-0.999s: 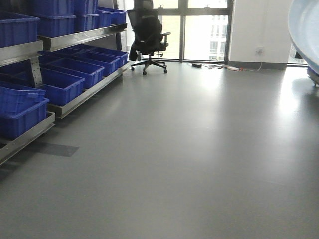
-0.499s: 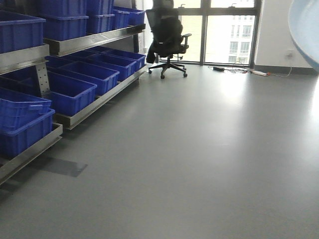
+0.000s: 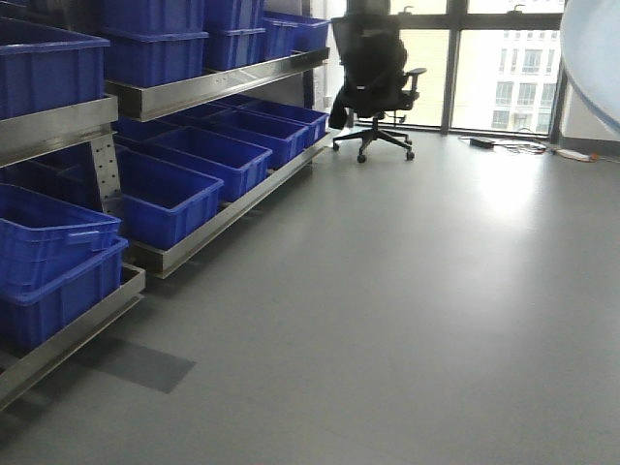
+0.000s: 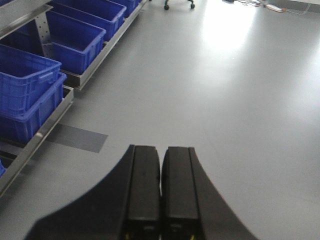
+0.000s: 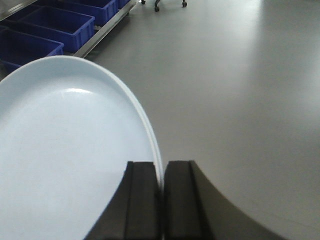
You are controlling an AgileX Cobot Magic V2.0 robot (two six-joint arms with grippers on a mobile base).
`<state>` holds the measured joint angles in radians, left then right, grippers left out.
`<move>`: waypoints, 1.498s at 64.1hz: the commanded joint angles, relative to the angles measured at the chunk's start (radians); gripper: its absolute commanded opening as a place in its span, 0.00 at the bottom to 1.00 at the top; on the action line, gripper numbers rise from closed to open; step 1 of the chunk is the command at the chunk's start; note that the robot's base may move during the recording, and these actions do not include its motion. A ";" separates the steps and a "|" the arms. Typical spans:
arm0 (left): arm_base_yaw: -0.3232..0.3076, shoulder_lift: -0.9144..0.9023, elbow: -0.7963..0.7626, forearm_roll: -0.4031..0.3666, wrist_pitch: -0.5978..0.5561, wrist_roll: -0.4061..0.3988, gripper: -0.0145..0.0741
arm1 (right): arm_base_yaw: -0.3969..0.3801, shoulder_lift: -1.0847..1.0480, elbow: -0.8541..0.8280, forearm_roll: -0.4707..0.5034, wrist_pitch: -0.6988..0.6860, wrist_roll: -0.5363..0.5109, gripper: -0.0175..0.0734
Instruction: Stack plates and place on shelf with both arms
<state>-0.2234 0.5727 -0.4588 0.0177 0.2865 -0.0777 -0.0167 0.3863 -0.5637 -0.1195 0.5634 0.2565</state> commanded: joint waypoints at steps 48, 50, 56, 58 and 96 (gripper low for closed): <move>0.002 0.005 -0.030 -0.007 -0.085 -0.005 0.26 | -0.005 0.009 -0.031 -0.006 -0.097 -0.004 0.22; 0.002 0.005 -0.030 -0.007 -0.085 -0.005 0.26 | -0.005 0.009 -0.031 -0.006 -0.097 -0.004 0.22; 0.002 0.005 -0.030 -0.007 -0.085 -0.005 0.26 | -0.005 0.009 -0.031 -0.006 -0.097 -0.004 0.22; 0.002 0.005 -0.030 -0.007 -0.085 -0.005 0.26 | -0.005 0.009 -0.031 -0.006 -0.097 -0.004 0.22; 0.002 0.005 -0.030 -0.007 -0.085 -0.005 0.26 | -0.005 0.009 -0.031 -0.006 -0.096 -0.004 0.22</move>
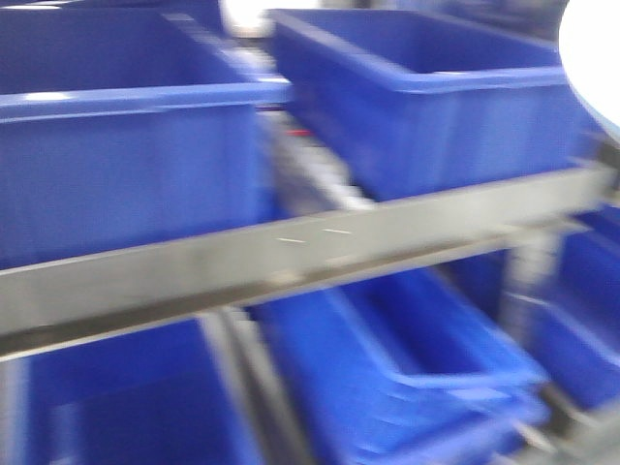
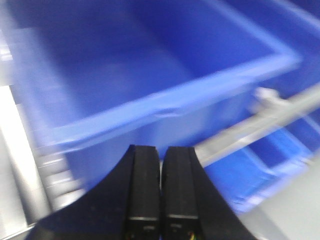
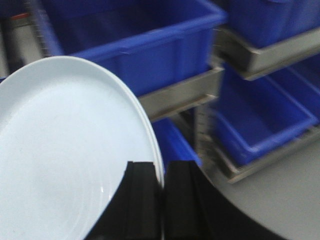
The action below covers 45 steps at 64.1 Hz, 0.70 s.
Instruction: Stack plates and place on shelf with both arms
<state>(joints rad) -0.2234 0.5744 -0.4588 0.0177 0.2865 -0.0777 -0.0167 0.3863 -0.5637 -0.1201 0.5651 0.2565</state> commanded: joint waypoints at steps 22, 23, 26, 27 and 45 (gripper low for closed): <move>0.002 0.004 -0.030 -0.007 -0.085 -0.005 0.26 | -0.005 0.009 -0.031 -0.005 -0.098 -0.004 0.22; 0.002 0.004 -0.030 -0.007 -0.085 -0.005 0.26 | -0.005 0.009 -0.031 -0.005 -0.098 -0.004 0.22; 0.002 0.004 -0.030 -0.007 -0.085 -0.005 0.26 | -0.005 0.009 -0.031 -0.005 -0.098 -0.004 0.22; 0.002 0.004 -0.030 -0.007 -0.085 -0.005 0.26 | -0.005 0.009 -0.031 -0.005 -0.098 -0.004 0.22; 0.002 0.004 -0.030 -0.007 -0.085 -0.005 0.26 | -0.005 0.009 -0.031 -0.005 -0.098 -0.004 0.22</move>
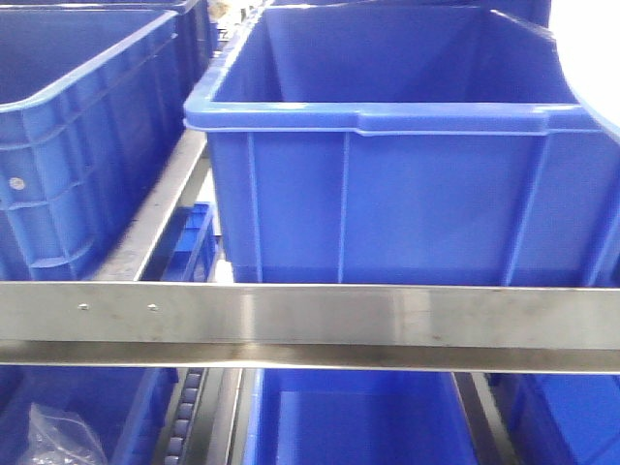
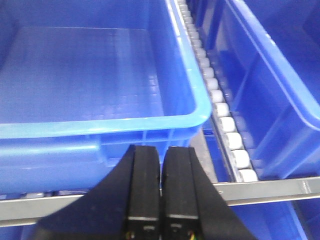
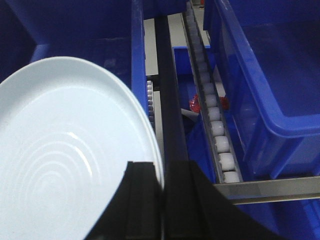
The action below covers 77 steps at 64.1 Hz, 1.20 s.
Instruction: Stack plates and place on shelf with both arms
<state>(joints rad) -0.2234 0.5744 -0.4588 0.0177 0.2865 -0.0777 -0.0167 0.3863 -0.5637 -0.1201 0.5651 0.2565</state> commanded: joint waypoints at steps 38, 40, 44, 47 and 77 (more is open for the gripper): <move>0.002 0.004 -0.030 -0.007 -0.085 -0.005 0.26 | -0.005 0.009 -0.031 -0.005 -0.098 -0.004 0.22; 0.002 0.004 -0.030 -0.007 -0.085 -0.005 0.26 | -0.005 0.009 -0.031 -0.005 -0.098 -0.004 0.22; 0.002 0.004 -0.030 -0.007 -0.085 -0.005 0.26 | -0.005 0.009 -0.031 -0.005 -0.098 -0.004 0.22; 0.002 0.004 -0.030 -0.007 -0.085 -0.005 0.26 | -0.005 0.009 -0.031 -0.005 -0.098 -0.004 0.22; 0.002 0.004 -0.030 -0.007 -0.085 -0.005 0.26 | -0.005 0.009 -0.031 -0.005 -0.098 -0.004 0.22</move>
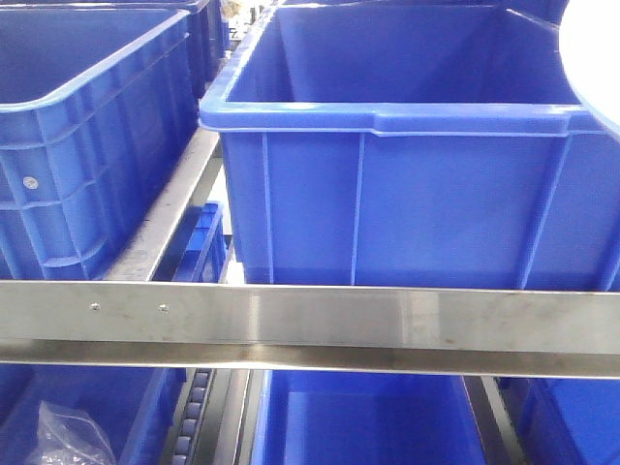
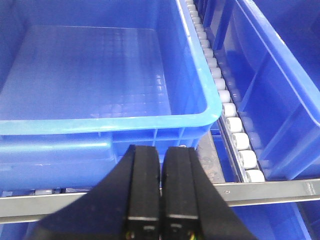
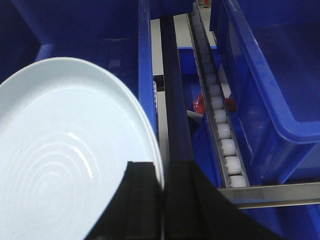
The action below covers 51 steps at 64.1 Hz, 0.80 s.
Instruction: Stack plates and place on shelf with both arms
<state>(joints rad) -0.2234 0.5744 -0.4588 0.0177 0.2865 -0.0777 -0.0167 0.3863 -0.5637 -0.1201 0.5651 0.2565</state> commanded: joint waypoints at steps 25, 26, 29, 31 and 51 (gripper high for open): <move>0.002 0.004 -0.030 -0.007 -0.085 -0.005 0.26 | -0.005 0.153 -0.066 0.057 -0.350 -0.004 0.22; 0.002 0.004 -0.030 -0.007 -0.085 -0.005 0.26 | -0.005 0.173 -0.074 0.064 -0.362 -0.004 0.22; 0.002 0.004 -0.030 -0.007 -0.085 -0.005 0.26 | -0.005 0.246 -0.107 0.088 -0.396 -0.004 0.22; 0.002 0.004 -0.030 -0.007 -0.085 -0.005 0.26 | -0.005 0.303 -0.135 0.102 -0.417 -0.004 0.22; 0.002 0.004 -0.030 -0.007 -0.085 -0.005 0.26 | 0.081 0.854 -0.559 0.147 -0.477 -0.004 0.38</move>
<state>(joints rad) -0.2234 0.5744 -0.4588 0.0177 0.2865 -0.0777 0.0199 1.1519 -0.9771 0.0118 0.1876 0.2565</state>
